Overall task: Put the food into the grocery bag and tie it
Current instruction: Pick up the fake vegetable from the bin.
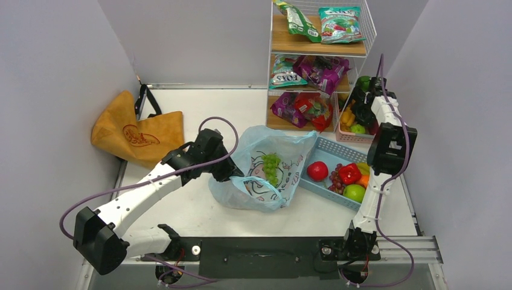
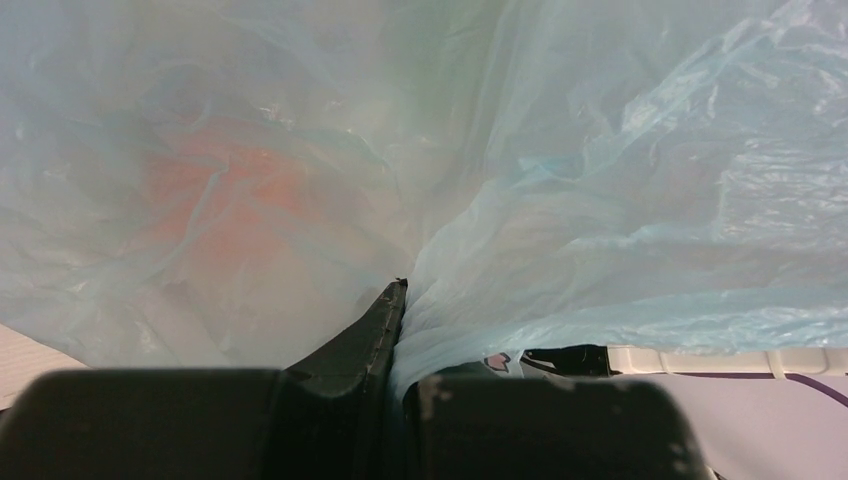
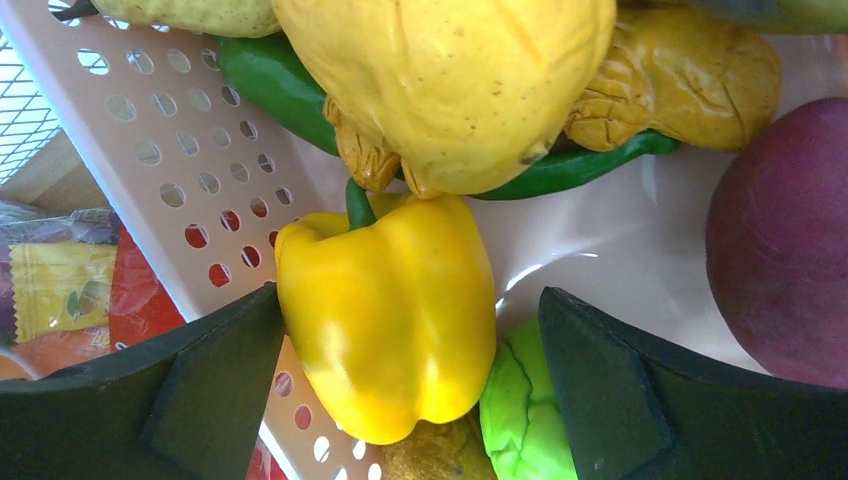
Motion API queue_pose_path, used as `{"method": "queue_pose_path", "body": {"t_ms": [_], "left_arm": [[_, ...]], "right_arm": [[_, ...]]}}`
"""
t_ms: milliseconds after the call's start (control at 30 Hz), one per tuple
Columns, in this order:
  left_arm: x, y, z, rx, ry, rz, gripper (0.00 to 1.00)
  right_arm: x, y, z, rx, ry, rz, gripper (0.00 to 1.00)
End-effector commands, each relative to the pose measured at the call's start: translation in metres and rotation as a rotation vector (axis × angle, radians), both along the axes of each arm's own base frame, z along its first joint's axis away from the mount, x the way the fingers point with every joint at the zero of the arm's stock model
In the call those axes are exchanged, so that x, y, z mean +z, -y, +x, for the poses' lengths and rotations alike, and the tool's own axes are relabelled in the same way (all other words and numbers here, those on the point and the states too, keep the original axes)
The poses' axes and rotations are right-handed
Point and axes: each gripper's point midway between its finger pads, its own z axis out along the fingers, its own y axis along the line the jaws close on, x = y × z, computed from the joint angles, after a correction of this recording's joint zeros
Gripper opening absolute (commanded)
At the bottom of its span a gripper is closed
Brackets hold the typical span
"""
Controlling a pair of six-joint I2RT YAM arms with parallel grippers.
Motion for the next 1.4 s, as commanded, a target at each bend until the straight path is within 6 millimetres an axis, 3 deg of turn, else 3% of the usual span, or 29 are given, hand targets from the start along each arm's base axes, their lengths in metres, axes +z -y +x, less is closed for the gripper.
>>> {"method": "queue_pose_path", "body": {"t_ms": [0, 200, 467, 667, 900, 1200, 1367], "left_arm": [[0.016, 0.011, 0.010, -0.013, 0.048, -0.042, 0.00], [0.018, 0.015, 0.015, -0.018, 0.047, -0.041, 0.00], [0.018, 0.019, 0.017, -0.022, 0.043, -0.046, 0.00], [0.019, 0.019, 0.015, -0.024, 0.043, -0.048, 0.00], [0.019, 0.018, 0.012, -0.021, 0.041, -0.053, 0.00], [0.021, 0.018, 0.010, -0.013, 0.049, -0.060, 0.00], [0.022, 0.019, 0.007, -0.015, 0.049, -0.062, 0.00]], "right_arm": [[-0.007, -0.013, 0.007, 0.047, 0.000, 0.023, 0.90], [-0.009, -0.023, 0.010, 0.067, 0.004, 0.048, 0.74], [0.006, -0.023, 0.010, 0.049, 0.028, 0.052, 0.28], [0.029, -0.018, 0.007, 0.004, 0.060, 0.028, 0.09], [0.066, -0.014, 0.009, -0.042, 0.130, 0.017, 0.00], [0.123, 0.012, 0.003, -0.135, 0.235, -0.025, 0.00], [0.138, 0.024, -0.010, -0.205, 0.251, -0.084, 0.00]]}}
